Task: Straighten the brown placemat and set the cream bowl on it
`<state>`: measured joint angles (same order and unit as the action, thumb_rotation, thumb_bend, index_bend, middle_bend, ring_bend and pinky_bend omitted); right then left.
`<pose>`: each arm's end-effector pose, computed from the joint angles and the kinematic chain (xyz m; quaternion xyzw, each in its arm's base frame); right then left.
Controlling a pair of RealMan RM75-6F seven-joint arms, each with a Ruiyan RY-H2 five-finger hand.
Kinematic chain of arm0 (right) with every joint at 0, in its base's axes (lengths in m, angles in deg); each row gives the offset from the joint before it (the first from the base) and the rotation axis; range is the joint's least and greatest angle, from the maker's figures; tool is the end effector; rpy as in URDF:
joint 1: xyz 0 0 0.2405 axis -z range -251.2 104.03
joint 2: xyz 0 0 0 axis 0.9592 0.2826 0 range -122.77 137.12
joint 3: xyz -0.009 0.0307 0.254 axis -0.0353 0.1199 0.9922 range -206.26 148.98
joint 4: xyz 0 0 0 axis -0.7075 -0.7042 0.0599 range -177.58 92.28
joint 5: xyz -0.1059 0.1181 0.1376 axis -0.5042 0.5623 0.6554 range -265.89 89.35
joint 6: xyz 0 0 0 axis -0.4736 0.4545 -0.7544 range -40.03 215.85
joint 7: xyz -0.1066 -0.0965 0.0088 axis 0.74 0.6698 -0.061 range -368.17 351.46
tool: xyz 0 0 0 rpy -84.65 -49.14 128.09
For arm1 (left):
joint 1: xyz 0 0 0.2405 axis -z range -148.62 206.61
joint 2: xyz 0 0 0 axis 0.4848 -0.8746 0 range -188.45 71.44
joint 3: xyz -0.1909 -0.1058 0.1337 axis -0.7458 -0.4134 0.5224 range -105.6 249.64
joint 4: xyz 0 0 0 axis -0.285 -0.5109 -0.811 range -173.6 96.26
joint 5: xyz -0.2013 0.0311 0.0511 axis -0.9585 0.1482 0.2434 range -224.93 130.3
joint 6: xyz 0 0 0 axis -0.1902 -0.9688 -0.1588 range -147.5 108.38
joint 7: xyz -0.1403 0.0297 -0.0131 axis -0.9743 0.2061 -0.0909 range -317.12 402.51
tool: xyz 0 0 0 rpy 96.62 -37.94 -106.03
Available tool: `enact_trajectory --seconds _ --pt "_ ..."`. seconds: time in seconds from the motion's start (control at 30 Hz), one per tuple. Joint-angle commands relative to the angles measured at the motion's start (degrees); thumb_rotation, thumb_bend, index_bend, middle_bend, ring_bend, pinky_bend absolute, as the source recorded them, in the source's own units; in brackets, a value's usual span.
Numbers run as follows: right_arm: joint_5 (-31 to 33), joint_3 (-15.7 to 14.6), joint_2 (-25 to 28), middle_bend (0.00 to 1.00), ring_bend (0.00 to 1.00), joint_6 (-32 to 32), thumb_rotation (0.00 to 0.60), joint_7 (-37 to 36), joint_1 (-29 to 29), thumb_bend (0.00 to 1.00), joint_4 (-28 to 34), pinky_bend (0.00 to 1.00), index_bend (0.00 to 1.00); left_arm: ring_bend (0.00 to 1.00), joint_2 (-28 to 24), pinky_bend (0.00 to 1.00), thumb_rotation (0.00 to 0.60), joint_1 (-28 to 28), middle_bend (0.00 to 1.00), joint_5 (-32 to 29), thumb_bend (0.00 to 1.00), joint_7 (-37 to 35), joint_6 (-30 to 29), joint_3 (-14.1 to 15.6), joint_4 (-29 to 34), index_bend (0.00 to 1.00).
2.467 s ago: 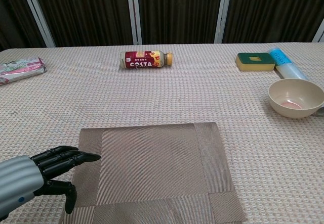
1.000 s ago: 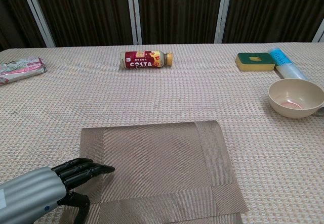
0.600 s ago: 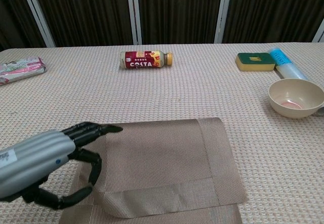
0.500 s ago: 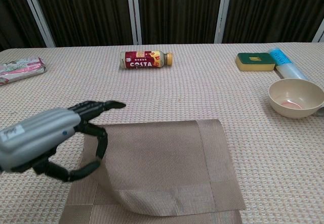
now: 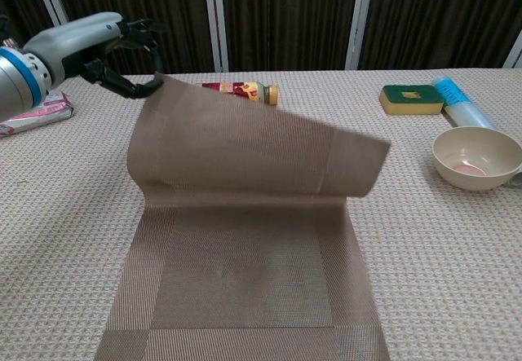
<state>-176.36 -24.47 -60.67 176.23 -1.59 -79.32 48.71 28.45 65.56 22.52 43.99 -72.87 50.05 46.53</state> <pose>-0.2960 -0.1896 0.1487 0.6033 -0.3319 0.4028 0.6031 -0.1419 0.3662 0.0279 -0.6313 -0.4660 -0.4928 0.3761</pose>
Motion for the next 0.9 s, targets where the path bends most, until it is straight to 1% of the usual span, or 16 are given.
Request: enact_trajectory --seconds 0.03,0.13,0.17,0.2,0.27,0.3,0.33,0.37,0.43,0.5,0.63,0.7,0.83,0.9 --pt "0.93 0.48 -0.25 0.00 0.00 -0.49 0.600 0.19 -0.15 0.00 -0.64 0.00 0.00 0.00 -2.90 0.00 0.600 2.48 0.00 -7.30 0.48 -1.47 4.67 -3.96 -6.97 0.77" --pt "1.51 0.79 -0.49 0.00 0.00 -0.91 0.600 0.30 -0.32 0.00 -1.28 0.00 0.00 0.00 -3.58 0.00 0.600 2.03 0.00 -8.41 0.48 -3.61 5.45 -3.65 -11.21 0.76" --pt "1.56 0.81 -0.57 0.00 0.00 -1.02 0.600 0.31 -0.37 0.00 -1.40 0.00 0.00 0.00 -3.64 0.00 0.600 1.80 0.00 -8.58 0.47 -4.48 5.59 -3.51 -12.26 0.74" --pt "1.57 0.79 -0.65 0.00 0.00 -1.13 0.600 0.37 -0.42 0.00 -1.52 0.00 0.00 0.00 -3.69 0.00 0.600 1.44 0.00 -8.86 0.43 -5.35 5.75 -3.27 -13.50 0.69" --pt "1.42 0.73 -0.85 0.00 0.00 -1.28 0.600 0.62 -0.52 0.00 -1.70 0.00 0.00 0.00 -3.58 0.00 0.600 0.92 0.00 -8.41 0.22 -7.00 5.88 -2.39 -16.20 0.34" --pt "1.28 0.64 -0.96 0.00 0.00 -1.34 0.600 0.81 -0.55 0.00 -1.75 0.00 0.00 0.00 -3.64 0.00 0.600 0.64 0.00 -7.87 0.13 -6.97 6.09 -1.33 -18.01 0.20" --pt "1.13 0.54 -1.04 0.00 0.00 -1.38 0.600 0.95 -0.57 0.00 -1.77 0.00 0.00 0.00 -3.81 0.00 0.600 0.45 0.00 -7.63 0.05 -6.38 6.47 -0.40 -19.17 0.06" --pt "0.95 0.44 -1.12 0.00 0.00 -1.41 0.600 1.07 -0.59 0.00 -1.77 0.00 0.00 0.00 -4.07 0.00 0.600 0.22 0.00 -7.67 0.01 -5.58 6.86 0.46 -20.14 0.00" --pt "0.33 0.14 -1.33 0.00 0.00 -1.40 0.600 1.38 -0.65 0.00 -1.75 0.00 0.00 0.00 -4.57 0.00 0.600 -0.65 0.00 -7.99 0.00 -5.00 6.23 1.34 -21.07 0.00" --pt "-0.55 -0.26 -1.52 0.00 0.00 -1.48 0.600 1.73 -0.80 0.00 -1.82 0.00 0.00 0.00 -5.26 0.00 0.600 -1.89 0.00 -7.59 0.00 -4.84 4.26 2.00 -21.07 0.00" --pt "-3.37 -1.45 -1.80 0.00 0.00 -2.71 0.600 2.46 -1.90 0.00 -1.81 0.00 0.00 0.00 -7.76 0.00 0.600 -5.21 0.00 -5.85 0.00 -3.98 -1.02 3.67 -18.10 0.00" --pt "-5.78 -2.27 -1.39 0.00 0.00 -4.63 0.600 3.29 -3.47 0.00 -1.24 0.00 0.00 0.00 -10.02 0.00 0.600 -7.50 0.00 -4.95 0.00 -2.58 -4.26 4.84 -14.83 0.00" --pt "-9.78 -2.78 -0.60 0.00 0.00 -9.04 0.600 4.13 -7.48 0.00 -0.21 0.00 0.03 0.00 -14.49 0.00 0.600 -11.35 0.00 -4.66 0.00 1.28 -9.01 6.72 -7.75 0.00" --pt "-11.63 -2.82 -0.56 0.00 0.00 -12.84 0.600 4.44 -10.56 0.00 0.29 0.00 0.05 0.00 -16.70 0.00 0.600 -13.45 0.00 -5.62 0.00 4.24 -11.38 7.67 -3.69 0.00"
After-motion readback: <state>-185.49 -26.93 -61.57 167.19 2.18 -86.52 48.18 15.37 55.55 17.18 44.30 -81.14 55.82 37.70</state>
